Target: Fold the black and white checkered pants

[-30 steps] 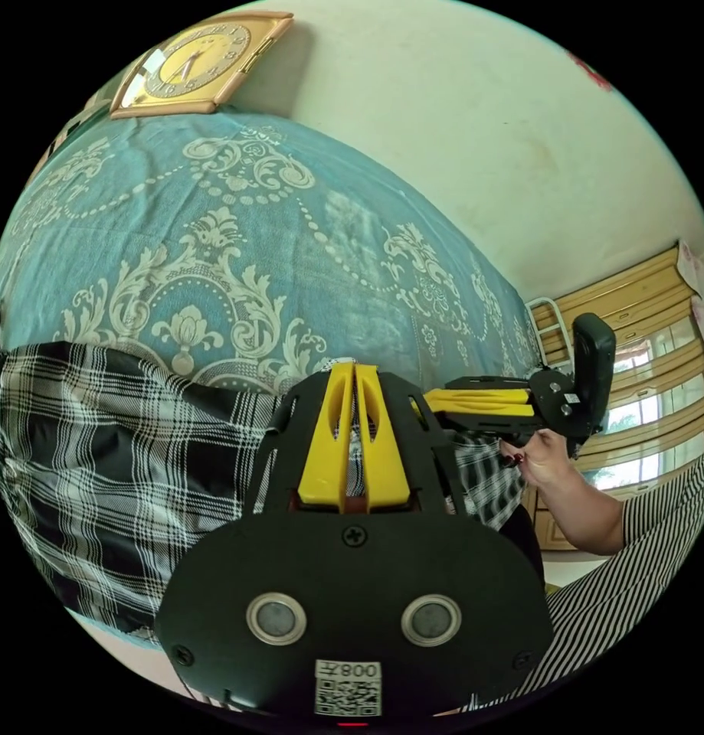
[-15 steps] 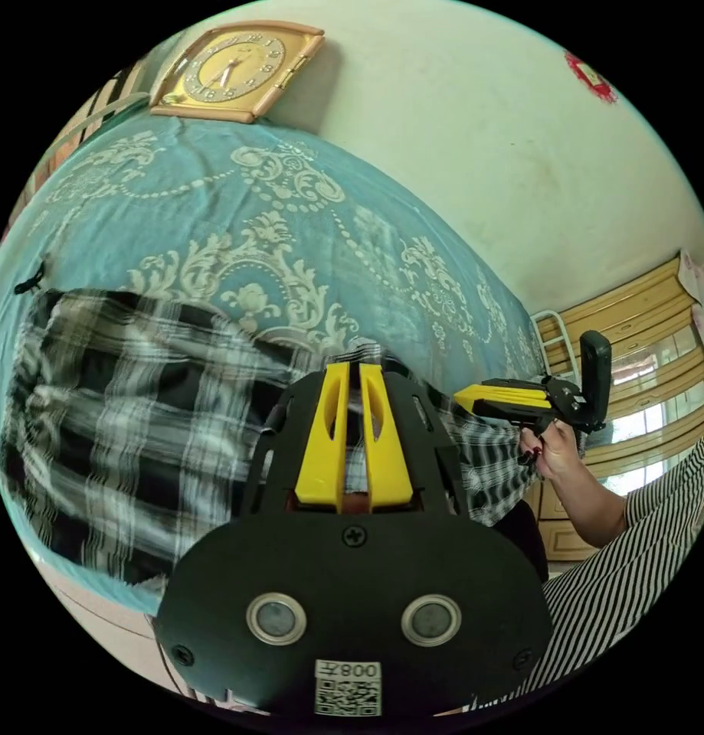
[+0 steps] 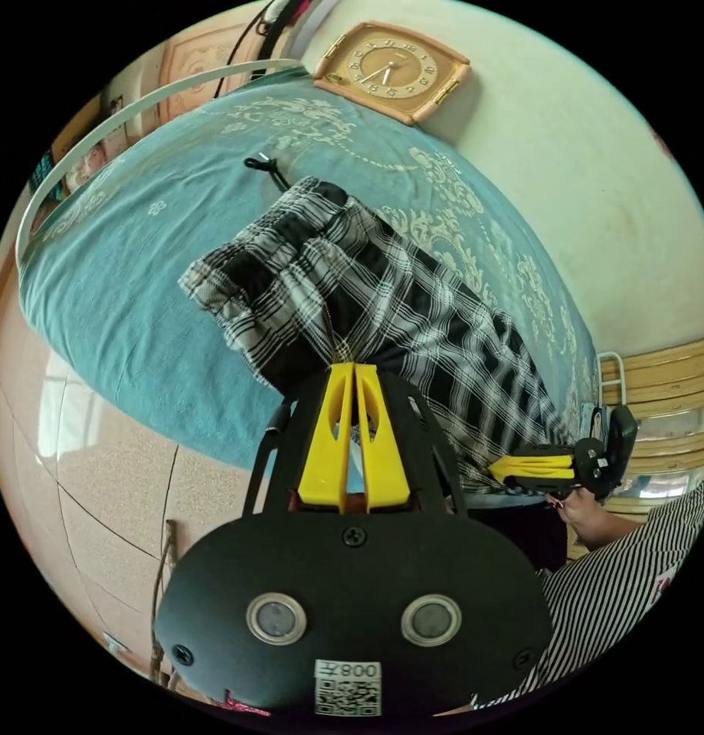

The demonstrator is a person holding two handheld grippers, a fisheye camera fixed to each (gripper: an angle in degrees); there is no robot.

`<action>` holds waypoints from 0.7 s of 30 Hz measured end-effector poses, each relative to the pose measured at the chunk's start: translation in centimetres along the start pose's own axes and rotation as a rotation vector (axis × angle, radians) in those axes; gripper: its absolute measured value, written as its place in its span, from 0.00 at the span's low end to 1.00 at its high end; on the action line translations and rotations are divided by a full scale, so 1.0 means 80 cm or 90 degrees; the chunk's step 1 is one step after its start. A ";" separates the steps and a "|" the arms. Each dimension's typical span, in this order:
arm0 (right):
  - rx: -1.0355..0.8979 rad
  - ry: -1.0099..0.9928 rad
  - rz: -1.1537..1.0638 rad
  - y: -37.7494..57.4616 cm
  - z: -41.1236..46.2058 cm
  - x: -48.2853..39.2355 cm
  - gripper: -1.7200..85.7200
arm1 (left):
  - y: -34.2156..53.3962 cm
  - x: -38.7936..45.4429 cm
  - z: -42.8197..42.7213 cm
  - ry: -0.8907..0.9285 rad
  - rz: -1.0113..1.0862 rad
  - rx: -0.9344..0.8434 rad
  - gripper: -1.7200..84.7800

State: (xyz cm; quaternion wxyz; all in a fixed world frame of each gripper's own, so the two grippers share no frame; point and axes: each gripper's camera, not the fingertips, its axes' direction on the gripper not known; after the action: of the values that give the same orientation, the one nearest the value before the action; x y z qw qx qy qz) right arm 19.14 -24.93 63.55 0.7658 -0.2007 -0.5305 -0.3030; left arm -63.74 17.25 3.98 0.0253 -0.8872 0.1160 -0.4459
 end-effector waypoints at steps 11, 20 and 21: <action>-0.025 0.000 0.008 0.016 0.023 -0.012 0.02 | 0.012 -0.003 -0.016 0.024 0.042 -0.030 0.02; 0.015 0.032 0.015 0.021 0.010 -0.034 0.02 | -0.030 -0.035 -0.043 0.008 0.041 0.065 0.02; 0.022 0.040 0.013 0.017 0.008 -0.038 0.02 | -0.034 -0.045 -0.040 -0.029 0.037 0.064 0.02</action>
State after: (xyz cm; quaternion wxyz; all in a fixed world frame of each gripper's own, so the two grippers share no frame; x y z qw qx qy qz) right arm 18.84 -22.78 60.96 0.7887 -0.1833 -0.5090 -0.2919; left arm -67.84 20.89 3.49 0.0853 -0.8910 0.1185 -0.4299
